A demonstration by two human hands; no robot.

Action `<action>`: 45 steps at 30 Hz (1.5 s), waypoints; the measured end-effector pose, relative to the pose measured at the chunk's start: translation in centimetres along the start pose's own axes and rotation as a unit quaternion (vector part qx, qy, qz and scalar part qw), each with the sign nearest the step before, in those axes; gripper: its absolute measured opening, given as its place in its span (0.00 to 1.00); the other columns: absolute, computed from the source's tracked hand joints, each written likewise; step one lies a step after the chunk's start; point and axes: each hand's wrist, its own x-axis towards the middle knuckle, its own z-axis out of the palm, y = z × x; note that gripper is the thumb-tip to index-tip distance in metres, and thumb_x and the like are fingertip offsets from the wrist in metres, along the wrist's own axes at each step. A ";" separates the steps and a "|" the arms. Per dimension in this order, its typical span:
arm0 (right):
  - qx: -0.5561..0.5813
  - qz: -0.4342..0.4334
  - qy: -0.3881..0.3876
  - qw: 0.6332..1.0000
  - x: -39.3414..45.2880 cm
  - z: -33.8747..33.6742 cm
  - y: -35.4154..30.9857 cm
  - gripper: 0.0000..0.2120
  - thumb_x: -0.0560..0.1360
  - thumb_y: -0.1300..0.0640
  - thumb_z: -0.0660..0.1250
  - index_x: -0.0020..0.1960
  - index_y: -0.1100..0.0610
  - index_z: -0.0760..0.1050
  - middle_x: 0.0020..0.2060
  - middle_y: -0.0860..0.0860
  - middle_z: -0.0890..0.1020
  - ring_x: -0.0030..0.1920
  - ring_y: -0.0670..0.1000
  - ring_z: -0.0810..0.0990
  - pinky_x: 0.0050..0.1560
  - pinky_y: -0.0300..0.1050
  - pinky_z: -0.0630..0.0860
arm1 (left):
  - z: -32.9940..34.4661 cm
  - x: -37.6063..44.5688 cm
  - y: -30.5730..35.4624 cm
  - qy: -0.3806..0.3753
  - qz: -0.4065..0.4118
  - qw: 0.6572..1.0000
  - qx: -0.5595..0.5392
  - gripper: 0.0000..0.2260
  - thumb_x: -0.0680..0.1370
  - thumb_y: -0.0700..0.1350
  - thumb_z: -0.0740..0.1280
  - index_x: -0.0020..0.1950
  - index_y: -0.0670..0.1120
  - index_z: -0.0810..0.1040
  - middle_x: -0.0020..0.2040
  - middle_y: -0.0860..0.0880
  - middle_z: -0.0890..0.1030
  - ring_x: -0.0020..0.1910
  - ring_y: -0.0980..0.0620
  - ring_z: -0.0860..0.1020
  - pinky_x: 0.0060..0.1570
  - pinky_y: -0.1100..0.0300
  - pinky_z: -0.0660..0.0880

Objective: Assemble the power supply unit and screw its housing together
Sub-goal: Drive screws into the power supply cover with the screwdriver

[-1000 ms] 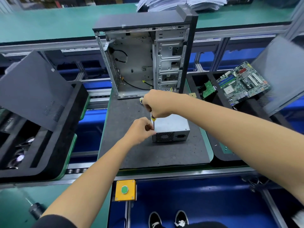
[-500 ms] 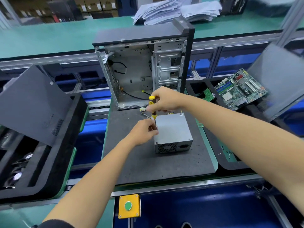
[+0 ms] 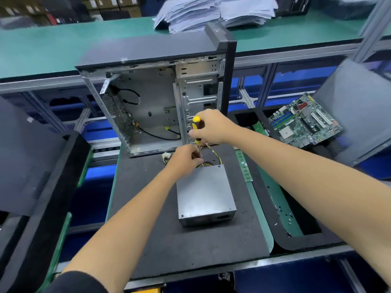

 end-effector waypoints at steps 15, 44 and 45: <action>-0.068 0.006 -0.038 0.997 4.4 0.7 8.8 0.14 0.71 0.59 0.68 0.33 0.58 0.64 0.29 0.51 0.70 0.29 0.48 0.65 0.28 0.43 0.63 | 6.0 10.0 -0.3 -0.142 -0.055 0.987 0.057 0.07 0.68 0.36 0.74 0.41 0.45 0.79 0.41 0.49 0.80 0.43 0.50 0.77 0.45 0.59 0.74; -0.031 0.001 0.049 0.998 -0.9 1.2 -1.3 0.16 0.69 0.58 0.67 0.29 0.57 0.63 0.25 0.52 0.68 0.28 0.50 0.65 0.28 0.42 0.62 | 0.0 -1.2 -0.2 -0.003 0.011 0.998 -0.056 0.08 0.74 0.40 0.71 0.37 0.48 0.78 0.32 0.56 0.77 0.32 0.59 0.74 0.30 0.70 0.66; -0.030 0.003 0.055 0.998 -1.6 1.3 -1.7 0.17 0.69 0.58 0.67 0.28 0.57 0.62 0.25 0.51 0.67 0.27 0.49 0.64 0.28 0.42 0.61 | -0.1 -1.9 -0.1 -0.005 0.014 0.998 -0.059 0.06 0.74 0.39 0.71 0.38 0.47 0.78 0.33 0.54 0.78 0.32 0.58 0.74 0.31 0.69 0.67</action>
